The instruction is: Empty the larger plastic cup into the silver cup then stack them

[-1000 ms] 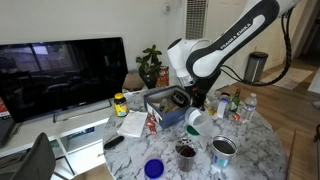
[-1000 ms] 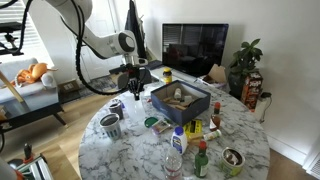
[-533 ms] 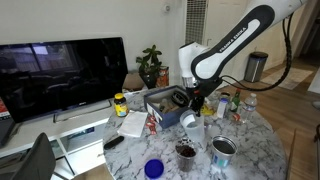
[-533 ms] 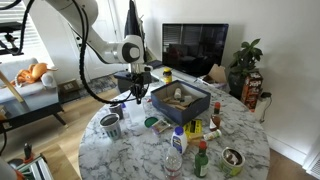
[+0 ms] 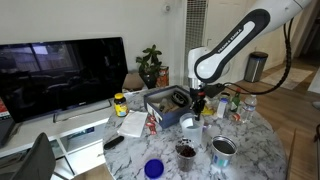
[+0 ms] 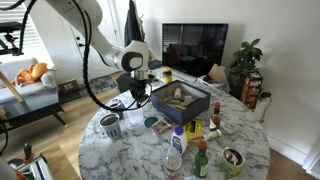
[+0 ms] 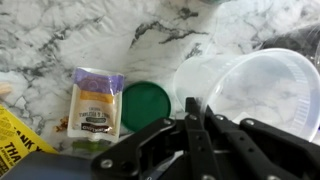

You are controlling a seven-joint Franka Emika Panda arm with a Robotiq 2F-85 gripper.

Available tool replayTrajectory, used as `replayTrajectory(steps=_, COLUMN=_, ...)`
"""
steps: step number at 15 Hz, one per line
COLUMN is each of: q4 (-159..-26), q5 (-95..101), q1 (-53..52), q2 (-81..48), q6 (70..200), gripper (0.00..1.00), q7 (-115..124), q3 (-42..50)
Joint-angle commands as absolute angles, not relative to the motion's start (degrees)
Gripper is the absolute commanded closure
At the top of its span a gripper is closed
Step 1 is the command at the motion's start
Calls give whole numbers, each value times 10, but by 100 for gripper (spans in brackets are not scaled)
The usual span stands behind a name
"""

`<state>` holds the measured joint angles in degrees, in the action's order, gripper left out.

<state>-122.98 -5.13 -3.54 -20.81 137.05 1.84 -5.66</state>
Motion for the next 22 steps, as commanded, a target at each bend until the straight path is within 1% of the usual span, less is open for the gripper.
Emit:
replayTrajectory(steps=1, q4=-1248, q5=-87, q1=-24, q2=-211, q6=1404, gripper=99, q7=-27, q3=-69)
replayTrajectory(steps=3, q4=-1248, q5=-92, q1=-26, q2=-214, q6=1407, gripper=98, q7=-29, q3=-70)
replayTrajectory(steps=4, q4=-1249, q5=-98, q1=-24, q2=-214, q6=1406, gripper=71, q7=-33, q3=-72)
replayTrajectory(steps=5, q4=-1254, q5=-101, q1=-24, q2=-210, q6=1411, gripper=69, q7=-35, q3=-72)
replayTrajectory(steps=7, q4=-1264, q5=-103, q1=-24, q2=-197, q6=1415, gripper=56, q7=-35, q3=-71)
replayTrajectory(steps=14, q4=-1339, q5=-105, q1=-3, q2=-99, q6=1381, gripper=3, q7=-109, q3=-68)
replayTrajectory(steps=15, q4=-1352, q5=-110, q1=2, q2=-87, q6=1379, gripper=0, q7=-139, q3=-70)
replayTrajectory(steps=19, q4=-1419, q5=-126, q1=-2, q2=-48, q6=1401, gripper=0, q7=-255, q3=-76)
replayTrajectory(steps=22, q4=-1451, q5=-131, q1=-20, q2=-42, q6=1420, gripper=0, q7=-296, q3=-86)
